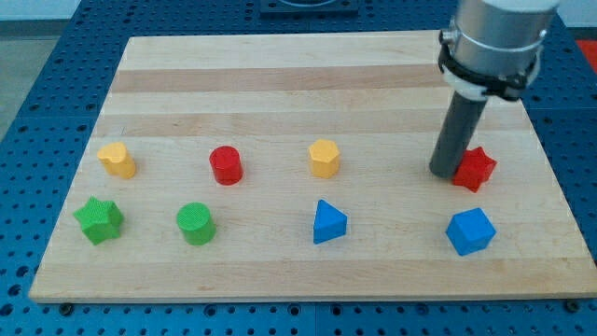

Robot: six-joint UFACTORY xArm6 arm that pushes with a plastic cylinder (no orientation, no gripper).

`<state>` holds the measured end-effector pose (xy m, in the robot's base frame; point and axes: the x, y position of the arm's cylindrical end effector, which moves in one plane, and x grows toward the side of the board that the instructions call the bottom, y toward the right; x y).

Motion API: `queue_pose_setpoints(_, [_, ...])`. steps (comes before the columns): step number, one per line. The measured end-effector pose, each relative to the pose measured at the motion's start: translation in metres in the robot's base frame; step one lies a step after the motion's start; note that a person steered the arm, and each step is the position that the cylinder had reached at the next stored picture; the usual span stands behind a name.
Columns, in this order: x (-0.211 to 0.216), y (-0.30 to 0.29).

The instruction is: Push the red star to the center right of the board

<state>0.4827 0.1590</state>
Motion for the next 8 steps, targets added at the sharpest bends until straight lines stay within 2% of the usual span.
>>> queue_pose_setpoints(1, [0.023, -0.013])
queue_pose_setpoints(3, [0.039, -0.016])
queue_pose_setpoints(7, [0.041, 0.027])
queue_pose_setpoints(8, [0.015, 0.027])
